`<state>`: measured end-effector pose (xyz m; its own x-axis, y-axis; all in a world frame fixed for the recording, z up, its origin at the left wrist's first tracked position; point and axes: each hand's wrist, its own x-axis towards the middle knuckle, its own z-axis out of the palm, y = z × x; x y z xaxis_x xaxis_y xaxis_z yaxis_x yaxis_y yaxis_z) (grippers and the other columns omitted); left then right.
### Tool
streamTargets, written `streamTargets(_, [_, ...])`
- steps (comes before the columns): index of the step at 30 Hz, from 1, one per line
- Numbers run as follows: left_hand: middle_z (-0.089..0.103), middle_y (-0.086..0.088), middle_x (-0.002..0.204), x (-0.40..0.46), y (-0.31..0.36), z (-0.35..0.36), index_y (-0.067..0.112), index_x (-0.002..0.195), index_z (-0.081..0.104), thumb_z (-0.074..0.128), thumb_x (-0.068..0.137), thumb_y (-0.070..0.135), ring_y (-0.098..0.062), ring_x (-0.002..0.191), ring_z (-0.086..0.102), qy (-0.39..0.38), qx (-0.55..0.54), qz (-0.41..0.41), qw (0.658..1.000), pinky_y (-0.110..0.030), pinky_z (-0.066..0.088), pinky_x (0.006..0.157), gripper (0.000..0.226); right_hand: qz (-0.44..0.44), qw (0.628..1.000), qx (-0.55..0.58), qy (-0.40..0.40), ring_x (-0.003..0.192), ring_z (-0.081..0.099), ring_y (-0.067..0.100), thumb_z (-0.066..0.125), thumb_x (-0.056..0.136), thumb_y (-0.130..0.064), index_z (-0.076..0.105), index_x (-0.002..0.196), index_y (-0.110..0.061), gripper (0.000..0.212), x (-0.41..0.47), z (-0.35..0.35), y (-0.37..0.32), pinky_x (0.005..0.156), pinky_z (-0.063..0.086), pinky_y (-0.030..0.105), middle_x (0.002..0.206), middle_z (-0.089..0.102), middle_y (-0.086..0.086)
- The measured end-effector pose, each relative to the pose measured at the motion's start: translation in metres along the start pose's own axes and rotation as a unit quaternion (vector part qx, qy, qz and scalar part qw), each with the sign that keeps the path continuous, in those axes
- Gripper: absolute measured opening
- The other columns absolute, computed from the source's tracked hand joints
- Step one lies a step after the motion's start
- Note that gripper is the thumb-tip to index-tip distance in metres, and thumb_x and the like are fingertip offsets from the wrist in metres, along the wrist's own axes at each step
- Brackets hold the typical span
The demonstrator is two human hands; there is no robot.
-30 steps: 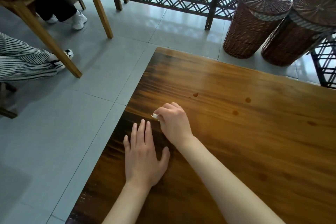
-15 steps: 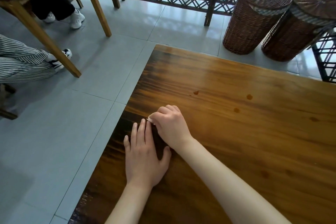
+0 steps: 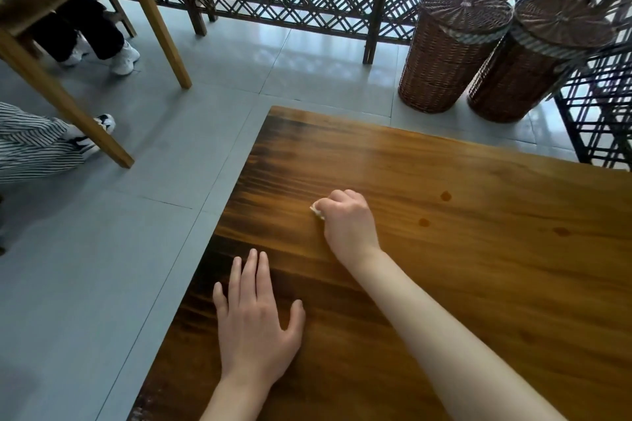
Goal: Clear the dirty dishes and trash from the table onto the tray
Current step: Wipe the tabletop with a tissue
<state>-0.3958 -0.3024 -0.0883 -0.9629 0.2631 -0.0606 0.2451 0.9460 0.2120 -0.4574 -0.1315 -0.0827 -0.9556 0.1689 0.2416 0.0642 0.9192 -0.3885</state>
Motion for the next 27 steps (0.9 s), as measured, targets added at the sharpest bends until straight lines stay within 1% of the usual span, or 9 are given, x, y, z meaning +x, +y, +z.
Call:
streamTargets(4, [0.057,-0.013,0.131,0.011,0.022,0.000,0.007,0.128,0.057,0.058,0.069,0.050,-0.037,0.122,0.052,0.004,-0.009,0.046,0.999,-0.056,0.029,0.098,0.073,-0.069,0.997,-0.020,-0.015,0.070,0.064,0.028,0.069,0.077,0.000,0.074,0.077,-0.004,0.007,0.013,-0.007,0.008,0.078,0.053,0.039,0.072,0.068,0.012])
streamTargets(6, [0.049,-0.009,0.140,0.017,0.035,0.001,0.011,0.136,0.049,0.052,0.075,0.051,-0.032,0.131,0.043,-0.018,-0.027,0.067,0.997,-0.051,0.023,0.105,0.073,-0.013,0.999,-0.049,-0.007,0.079,0.061,0.027,0.058,0.087,-0.006,0.073,0.087,-0.005,0.015,0.027,-0.015,0.032,0.081,0.050,0.037,0.082,0.068,0.011])
streamTargets(8, [0.028,0.000,0.153,0.019,0.045,0.007,0.019,0.147,0.028,0.037,0.082,0.056,-0.023,0.143,0.021,-0.048,-0.040,0.075,0.995,-0.041,0.004,0.112,0.075,0.069,0.995,-0.071,0.007,0.084,0.058,0.023,0.050,0.093,-0.011,0.071,0.094,-0.008,0.021,0.031,-0.029,0.064,0.083,0.048,0.033,0.088,0.066,0.008])
streamTargets(11, [0.009,0.008,0.158,0.015,0.054,0.018,0.027,0.150,0.011,0.025,0.083,0.061,-0.016,0.146,0.002,-0.057,-0.036,0.092,0.993,-0.035,-0.014,0.109,0.076,0.153,0.983,-0.089,0.040,0.082,0.056,0.023,0.051,0.092,-0.011,0.072,0.092,-0.007,0.021,0.022,-0.048,0.103,0.079,0.047,0.033,0.086,0.066,0.008])
streamTargets(15, [0.049,-0.003,0.141,0.012,0.069,0.012,0.017,0.135,0.050,0.050,0.076,0.052,-0.027,0.131,0.044,-0.051,-0.031,0.111,0.992,-0.050,0.024,0.105,0.069,0.216,0.972,-0.075,0.046,0.086,0.057,0.024,0.054,0.092,-0.015,0.070,0.094,-0.007,0.019,0.026,-0.052,0.106,0.077,0.049,0.033,0.090,0.067,0.010])
streamTargets(18, [0.041,0.001,0.146,0.014,0.069,0.012,0.021,0.140,0.043,0.044,0.080,0.055,-0.024,0.137,0.035,-0.055,-0.025,0.099,0.993,-0.046,0.013,0.110,0.069,0.194,0.978,-0.067,0.028,0.088,0.058,0.024,0.054,0.093,-0.015,0.069,0.096,-0.007,0.017,0.026,-0.044,0.092,0.076,0.047,0.031,0.093,0.065,0.009])
streamTargets(21, [0.056,-0.005,0.134,0.013,0.069,0.013,0.016,0.129,0.057,0.055,0.074,0.049,-0.029,0.124,0.051,-0.024,-0.022,0.110,0.993,-0.053,0.026,0.101,0.064,0.154,0.988,-0.025,0.010,0.092,0.056,0.021,0.054,0.092,-0.013,0.069,0.098,-0.009,0.016,0.017,-0.036,0.081,0.078,0.048,0.028,0.097,0.064,0.006])
streamTargets(24, [0.059,-0.006,0.129,0.013,0.069,0.014,0.014,0.126,0.059,0.058,0.072,0.048,-0.030,0.119,0.056,0.011,-0.017,0.121,0.992,-0.054,0.031,0.098,0.064,0.190,0.981,0.037,0.003,0.098,0.057,0.021,0.057,0.090,-0.012,0.069,0.106,-0.011,0.019,0.015,-0.041,0.083,0.081,0.046,0.025,0.104,0.063,0.005])
streamTargets(27, [0.060,-0.005,0.129,0.014,0.069,0.018,0.015,0.126,0.059,0.058,0.072,0.048,-0.029,0.119,0.056,0.019,-0.006,0.122,0.992,-0.054,0.032,0.098,0.064,0.237,0.961,0.139,0.021,0.088,0.060,0.014,0.059,0.089,-0.009,0.070,0.100,-0.012,0.016,0.016,-0.051,0.086,0.075,0.047,0.019,0.098,0.066,0.001])
